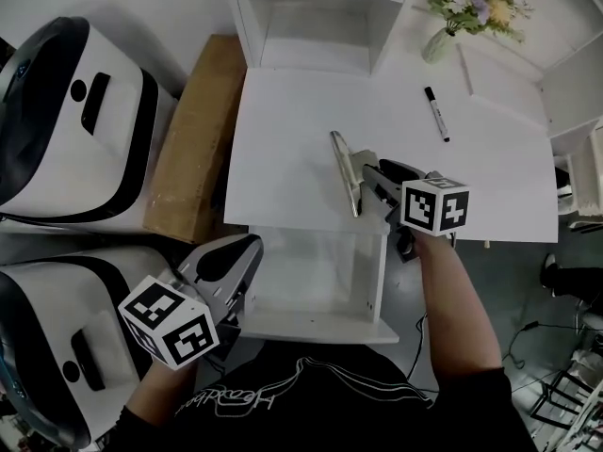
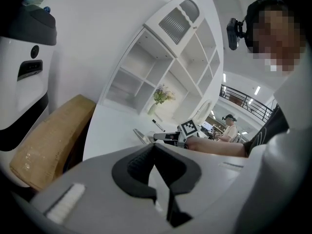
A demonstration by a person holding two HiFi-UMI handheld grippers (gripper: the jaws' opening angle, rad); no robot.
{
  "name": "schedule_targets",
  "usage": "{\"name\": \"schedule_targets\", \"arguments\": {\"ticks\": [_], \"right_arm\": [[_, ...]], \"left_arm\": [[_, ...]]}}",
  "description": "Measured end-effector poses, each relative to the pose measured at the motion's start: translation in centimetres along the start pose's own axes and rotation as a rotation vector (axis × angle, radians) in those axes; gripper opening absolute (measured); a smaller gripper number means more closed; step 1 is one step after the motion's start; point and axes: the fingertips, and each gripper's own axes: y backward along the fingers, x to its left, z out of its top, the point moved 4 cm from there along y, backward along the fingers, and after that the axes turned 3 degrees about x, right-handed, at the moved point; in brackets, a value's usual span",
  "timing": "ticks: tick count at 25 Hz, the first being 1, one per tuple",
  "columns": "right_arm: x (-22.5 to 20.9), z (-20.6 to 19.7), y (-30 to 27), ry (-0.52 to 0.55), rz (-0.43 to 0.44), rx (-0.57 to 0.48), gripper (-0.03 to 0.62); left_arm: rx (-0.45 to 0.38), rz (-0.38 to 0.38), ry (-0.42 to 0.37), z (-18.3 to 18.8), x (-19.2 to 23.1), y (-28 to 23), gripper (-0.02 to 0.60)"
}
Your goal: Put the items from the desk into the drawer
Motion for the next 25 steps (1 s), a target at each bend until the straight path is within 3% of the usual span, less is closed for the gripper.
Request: {"name": "schedule_targets", "arguments": {"ticks": [2,5,9,14,25], "right_arm": [[-0.1,-0.2,-0.5,-0.013,-0.002,0.01,0.154],[-0.3,-0.4,-0.8,-0.034,-0.023,0.023,0.084],[-0.1,-0.2,-1.1,-0.053,-0.021,0.02,0.071],[-0.2,-0.4,-1.1,-0.156,-0.014,0.0,0.043],[1.5,0.0,0.5,-0.129,-0.093,-0.074,0.034]], "left_arm": [[0.002,0.002,0.004,-0.1,0.1,0.0,0.009],[0.008,0.012,-0.001,-0.2,0.5,0.1,0.009],[0.015,0.042,-0.032,-0.6,1.3,0.7,0.009],[0.016,0.055,-0.018,-1.0,1.5,1.7,0.009],[0.006,0.05,-0.034,-2.3,1.0,4.1,0.009]]}}
